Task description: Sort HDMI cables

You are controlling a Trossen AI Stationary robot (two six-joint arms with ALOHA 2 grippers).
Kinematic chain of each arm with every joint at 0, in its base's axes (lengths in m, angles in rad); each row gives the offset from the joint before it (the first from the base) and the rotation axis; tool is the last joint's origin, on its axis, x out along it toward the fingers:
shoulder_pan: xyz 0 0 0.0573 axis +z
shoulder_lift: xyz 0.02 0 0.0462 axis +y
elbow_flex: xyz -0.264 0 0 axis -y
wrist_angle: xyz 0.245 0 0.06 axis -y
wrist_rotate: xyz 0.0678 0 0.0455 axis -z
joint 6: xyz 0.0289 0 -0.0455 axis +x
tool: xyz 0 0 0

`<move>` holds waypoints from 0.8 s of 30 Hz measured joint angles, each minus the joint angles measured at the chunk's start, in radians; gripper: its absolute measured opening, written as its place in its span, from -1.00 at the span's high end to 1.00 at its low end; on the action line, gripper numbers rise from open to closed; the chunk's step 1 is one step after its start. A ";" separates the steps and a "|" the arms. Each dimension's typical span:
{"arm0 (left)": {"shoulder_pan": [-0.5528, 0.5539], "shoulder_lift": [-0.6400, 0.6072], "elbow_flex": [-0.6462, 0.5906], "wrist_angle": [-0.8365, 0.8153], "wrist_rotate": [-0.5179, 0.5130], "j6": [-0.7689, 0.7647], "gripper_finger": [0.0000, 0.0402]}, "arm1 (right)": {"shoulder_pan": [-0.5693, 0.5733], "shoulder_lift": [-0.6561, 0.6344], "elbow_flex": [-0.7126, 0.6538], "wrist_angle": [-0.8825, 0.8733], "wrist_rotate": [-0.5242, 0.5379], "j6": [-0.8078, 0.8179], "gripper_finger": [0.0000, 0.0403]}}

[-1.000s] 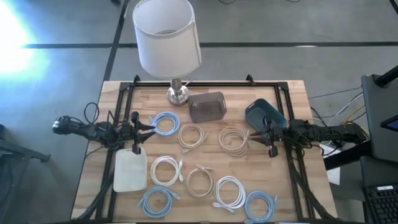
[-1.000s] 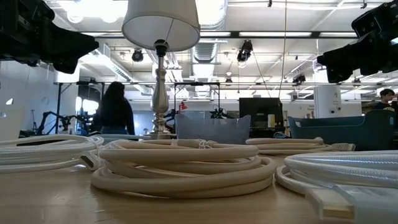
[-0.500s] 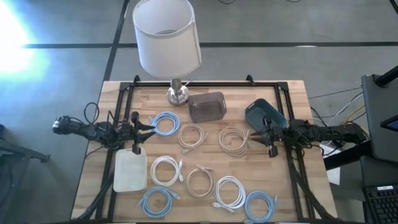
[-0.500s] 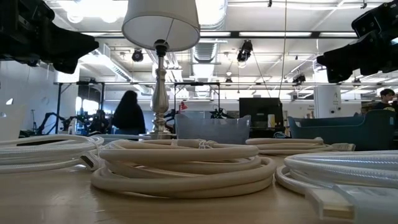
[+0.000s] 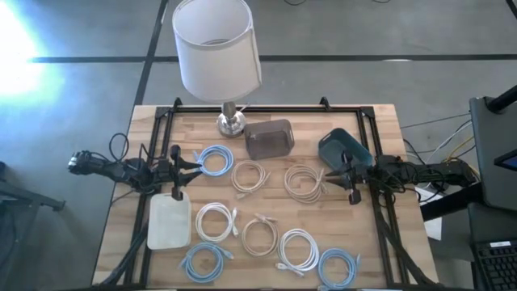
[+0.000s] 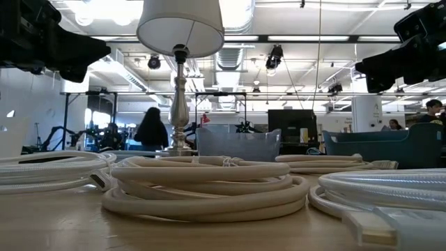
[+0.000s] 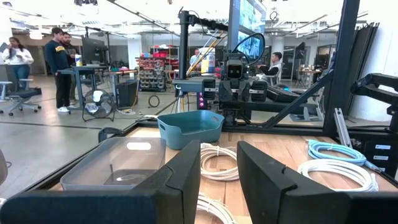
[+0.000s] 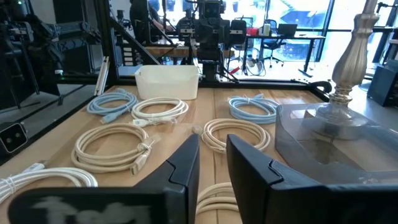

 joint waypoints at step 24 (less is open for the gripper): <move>0.000 0.000 0.000 0.000 0.000 0.000 0.45 | 0.000 0.000 0.000 0.000 0.000 0.000 0.64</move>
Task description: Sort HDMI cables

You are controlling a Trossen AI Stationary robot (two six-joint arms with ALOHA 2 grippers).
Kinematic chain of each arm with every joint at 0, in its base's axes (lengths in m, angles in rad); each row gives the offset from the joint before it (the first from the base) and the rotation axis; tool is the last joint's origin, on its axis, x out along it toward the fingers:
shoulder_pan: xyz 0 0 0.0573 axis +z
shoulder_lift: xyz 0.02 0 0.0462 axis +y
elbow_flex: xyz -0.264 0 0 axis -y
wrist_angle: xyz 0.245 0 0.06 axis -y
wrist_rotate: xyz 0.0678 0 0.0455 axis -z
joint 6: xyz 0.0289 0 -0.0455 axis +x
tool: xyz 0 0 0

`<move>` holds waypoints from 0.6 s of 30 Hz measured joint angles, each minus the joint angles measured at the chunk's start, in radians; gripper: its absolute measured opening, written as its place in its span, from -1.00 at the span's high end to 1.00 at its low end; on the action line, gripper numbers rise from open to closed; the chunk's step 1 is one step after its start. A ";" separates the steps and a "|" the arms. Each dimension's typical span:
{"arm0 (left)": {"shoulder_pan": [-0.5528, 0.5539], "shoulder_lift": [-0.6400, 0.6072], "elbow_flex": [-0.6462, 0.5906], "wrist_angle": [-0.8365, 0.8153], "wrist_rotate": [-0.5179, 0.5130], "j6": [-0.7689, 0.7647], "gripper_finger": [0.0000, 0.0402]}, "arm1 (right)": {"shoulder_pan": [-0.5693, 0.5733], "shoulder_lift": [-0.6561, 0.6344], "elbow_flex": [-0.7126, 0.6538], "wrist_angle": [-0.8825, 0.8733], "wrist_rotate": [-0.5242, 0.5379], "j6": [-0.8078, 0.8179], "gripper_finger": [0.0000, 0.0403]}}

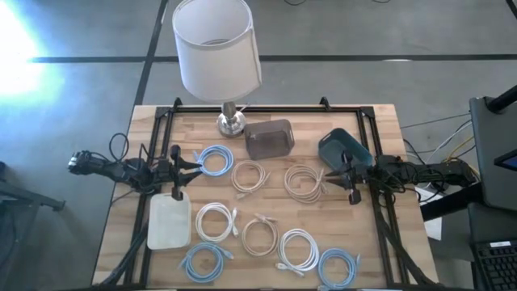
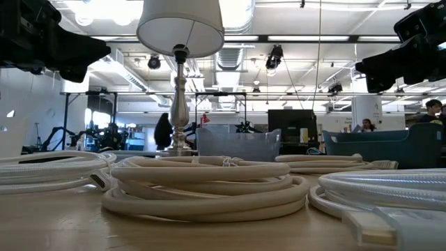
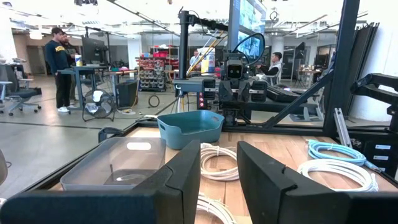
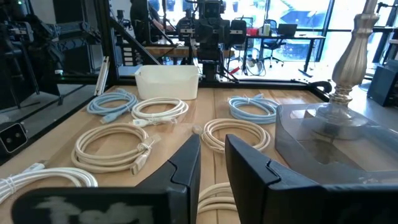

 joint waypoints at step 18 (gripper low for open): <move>0.000 0.000 0.000 0.000 0.000 0.000 0.45 | 0.000 0.000 0.000 0.000 0.000 0.000 0.62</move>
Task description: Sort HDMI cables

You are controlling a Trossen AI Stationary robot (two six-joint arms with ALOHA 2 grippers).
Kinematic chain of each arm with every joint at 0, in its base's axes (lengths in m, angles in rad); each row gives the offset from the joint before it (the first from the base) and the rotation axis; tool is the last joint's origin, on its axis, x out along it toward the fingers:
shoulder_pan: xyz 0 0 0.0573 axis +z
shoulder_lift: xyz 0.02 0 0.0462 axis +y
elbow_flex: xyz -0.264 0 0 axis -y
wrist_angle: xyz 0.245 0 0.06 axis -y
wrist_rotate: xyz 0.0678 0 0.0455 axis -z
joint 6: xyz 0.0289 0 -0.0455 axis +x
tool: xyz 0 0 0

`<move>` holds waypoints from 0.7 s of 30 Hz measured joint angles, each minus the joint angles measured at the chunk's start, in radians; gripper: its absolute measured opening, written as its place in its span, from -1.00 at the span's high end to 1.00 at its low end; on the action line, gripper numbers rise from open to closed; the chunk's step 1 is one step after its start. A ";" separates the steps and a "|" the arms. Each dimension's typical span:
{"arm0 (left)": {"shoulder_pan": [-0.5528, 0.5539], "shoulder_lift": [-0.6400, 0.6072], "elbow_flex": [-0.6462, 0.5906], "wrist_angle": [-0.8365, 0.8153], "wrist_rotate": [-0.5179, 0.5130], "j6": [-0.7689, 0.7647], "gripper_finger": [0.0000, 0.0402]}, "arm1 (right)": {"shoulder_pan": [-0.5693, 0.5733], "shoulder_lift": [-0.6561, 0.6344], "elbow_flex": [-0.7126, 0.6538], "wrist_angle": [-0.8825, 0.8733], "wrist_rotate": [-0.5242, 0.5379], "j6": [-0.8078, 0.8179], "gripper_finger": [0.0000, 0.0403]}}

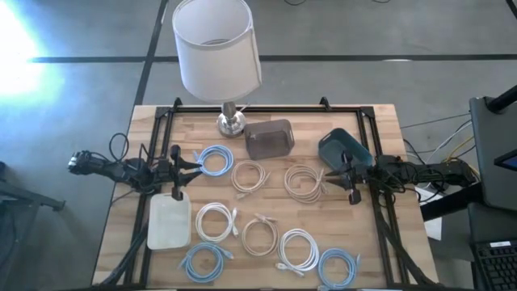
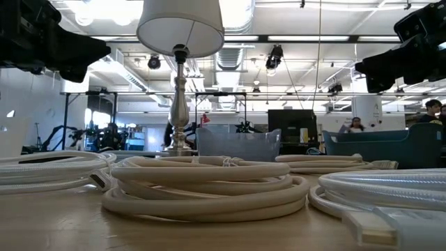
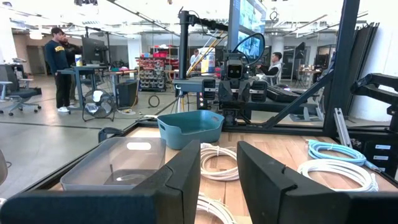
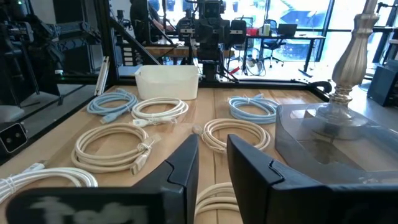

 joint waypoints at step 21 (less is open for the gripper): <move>0.000 0.000 0.000 0.010 0.000 -0.002 0.45 | 0.000 0.001 0.000 0.001 0.000 0.024 0.57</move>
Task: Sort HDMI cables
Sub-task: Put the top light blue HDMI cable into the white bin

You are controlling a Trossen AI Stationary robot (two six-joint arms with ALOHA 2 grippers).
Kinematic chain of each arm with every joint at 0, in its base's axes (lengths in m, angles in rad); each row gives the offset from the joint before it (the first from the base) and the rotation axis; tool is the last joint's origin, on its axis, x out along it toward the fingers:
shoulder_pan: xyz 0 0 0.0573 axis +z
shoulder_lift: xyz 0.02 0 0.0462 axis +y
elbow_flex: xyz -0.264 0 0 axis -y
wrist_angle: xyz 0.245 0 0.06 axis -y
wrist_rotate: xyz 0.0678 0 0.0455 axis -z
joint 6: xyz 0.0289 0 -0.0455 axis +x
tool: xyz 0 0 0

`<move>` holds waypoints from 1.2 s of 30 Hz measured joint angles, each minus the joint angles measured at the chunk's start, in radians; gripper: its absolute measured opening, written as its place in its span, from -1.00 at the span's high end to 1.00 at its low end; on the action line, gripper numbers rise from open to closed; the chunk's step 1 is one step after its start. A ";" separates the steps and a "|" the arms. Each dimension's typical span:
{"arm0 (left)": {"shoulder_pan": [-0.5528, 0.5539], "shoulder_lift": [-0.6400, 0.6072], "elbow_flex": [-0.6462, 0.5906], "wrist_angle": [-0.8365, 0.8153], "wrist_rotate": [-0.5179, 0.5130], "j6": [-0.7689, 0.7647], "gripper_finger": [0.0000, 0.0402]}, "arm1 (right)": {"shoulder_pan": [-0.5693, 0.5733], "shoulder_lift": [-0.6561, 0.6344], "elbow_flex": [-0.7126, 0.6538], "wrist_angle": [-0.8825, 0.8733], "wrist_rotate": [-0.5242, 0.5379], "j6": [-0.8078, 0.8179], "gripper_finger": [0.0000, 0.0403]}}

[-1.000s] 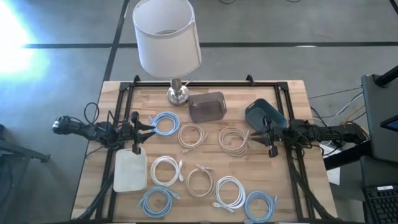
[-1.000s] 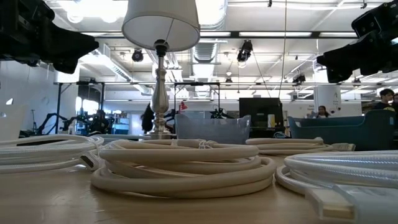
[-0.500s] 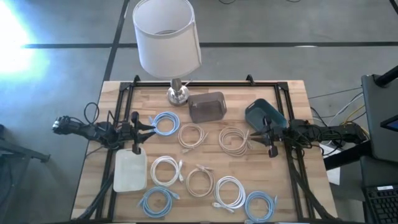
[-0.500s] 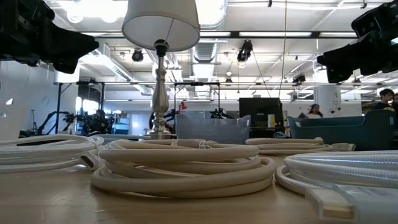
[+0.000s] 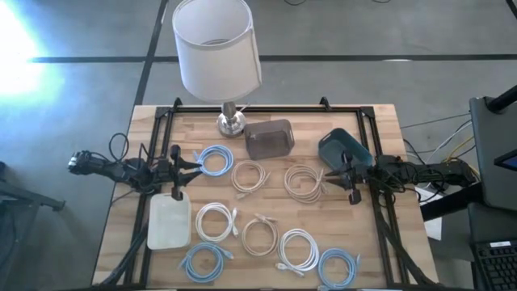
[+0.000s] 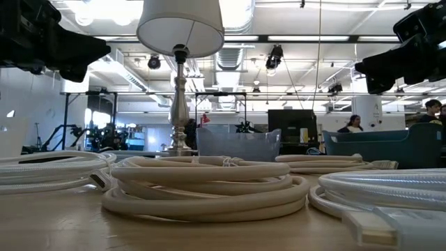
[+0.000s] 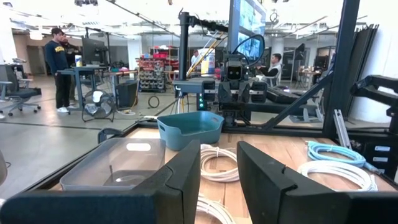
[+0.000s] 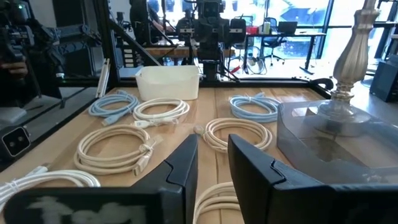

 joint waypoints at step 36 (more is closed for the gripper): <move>0.006 0.186 0.051 0.072 -0.241 -0.058 0.09 | -0.001 0.250 0.000 0.474 0.365 -0.125 0.19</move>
